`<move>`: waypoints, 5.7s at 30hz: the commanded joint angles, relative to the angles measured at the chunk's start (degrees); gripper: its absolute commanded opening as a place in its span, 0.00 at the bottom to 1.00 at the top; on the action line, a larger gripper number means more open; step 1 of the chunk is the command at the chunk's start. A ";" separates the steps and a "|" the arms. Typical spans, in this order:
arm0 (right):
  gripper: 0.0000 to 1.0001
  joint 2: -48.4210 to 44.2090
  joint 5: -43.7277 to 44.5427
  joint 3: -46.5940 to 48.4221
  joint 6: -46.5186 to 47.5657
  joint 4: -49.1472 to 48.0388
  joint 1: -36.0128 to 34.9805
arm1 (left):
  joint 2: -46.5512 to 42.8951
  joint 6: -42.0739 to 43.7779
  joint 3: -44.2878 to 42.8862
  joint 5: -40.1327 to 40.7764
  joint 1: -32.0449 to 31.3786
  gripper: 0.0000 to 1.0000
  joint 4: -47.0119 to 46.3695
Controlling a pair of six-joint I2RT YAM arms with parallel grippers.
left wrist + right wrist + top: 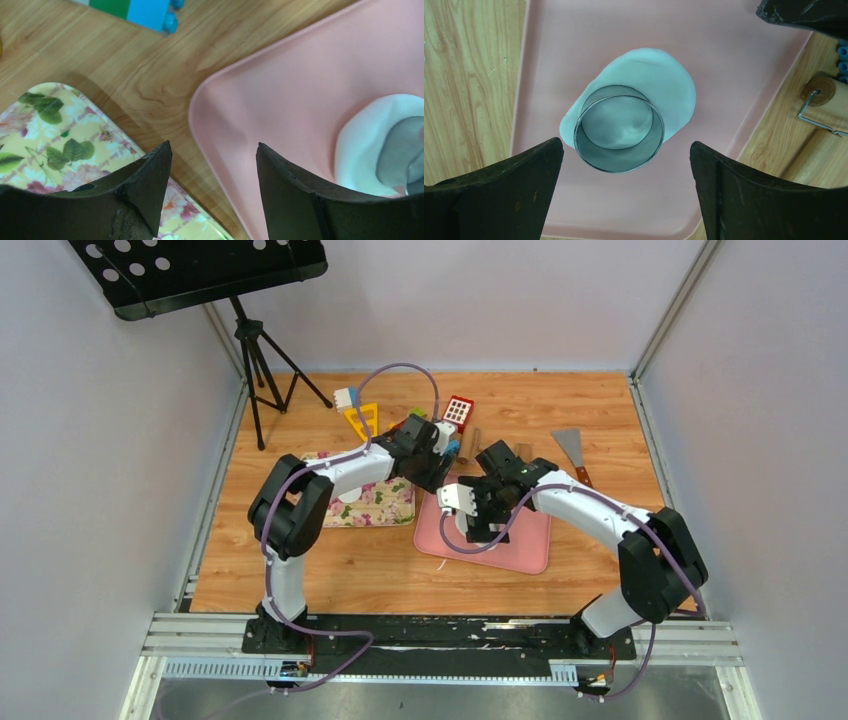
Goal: Roll out the dumpling wrappers from the dough
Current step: Press the dumpling wrapper on the work surface.
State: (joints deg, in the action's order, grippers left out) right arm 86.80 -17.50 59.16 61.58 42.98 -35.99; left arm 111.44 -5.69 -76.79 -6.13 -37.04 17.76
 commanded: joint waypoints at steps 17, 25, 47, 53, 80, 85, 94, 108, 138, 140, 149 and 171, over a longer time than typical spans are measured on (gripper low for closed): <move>0.98 3.61 -0.97 0.84 -7.61 -1.12 -0.14 | 2.89 -4.82 1.31 3.80 0.25 0.41 -1.17; 0.94 1.79 1.60 -0.68 -10.85 -1.92 -0.40 | 3.30 -7.75 2.96 5.95 0.30 0.12 -0.66; 0.87 2.65 -2.64 1.00 -20.82 -4.80 -0.66 | 6.77 -14.13 3.03 8.56 -0.63 0.00 -0.23; 0.86 2.28 -2.19 -1.07 -22.39 -6.78 -0.90 | 7.52 -15.28 2.87 9.43 -1.49 0.00 -0.27; 0.65 6.37 -0.87 -0.08 -12.21 -2.38 -4.00 | 7.60 -14.61 2.86 9.04 -1.94 0.00 -0.62; 0.63 5.15 -3.42 -0.94 -2.99 0.09 -3.70 | 7.67 -14.67 2.82 8.95 -1.91 0.00 -0.64; 0.58 9.47 1.08 1.27 -20.49 -3.27 -2.94 | 7.24 -14.87 2.72 9.54 -1.94 0.00 -0.27; 0.58 6.99 1.84 -2.95 -14.27 -1.59 -3.77 | 6.68 -14.75 2.31 10.22 -2.07 0.00 0.16; 0.54 13.79 13.02 -0.33 -30.10 -2.64 -6.29 | 5.81 -14.83 1.63 11.76 -2.25 0.00 1.40; 0.54 14.47 12.60 0.28 -29.84 -1.58 -6.37 | 5.86 -14.79 1.49 11.76 -2.33 0.00 1.44; 0.54 9.40 4.97 -4.15 -8.80 -0.88 -5.99 | 6.34 -14.78 1.27 11.03 -2.34 0.00 1.20; 0.49 12.10 4.36 -1.17 -19.47 -4.77 -4.36 | 5.72 -14.94 1.47 11.74 -2.42 0.00 1.61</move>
State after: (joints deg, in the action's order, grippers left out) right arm 94.70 -18.00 58.72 54.98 39.81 -39.72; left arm 114.83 -20.78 -76.23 4.16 -38.94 14.15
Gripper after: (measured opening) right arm 0.710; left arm 0.054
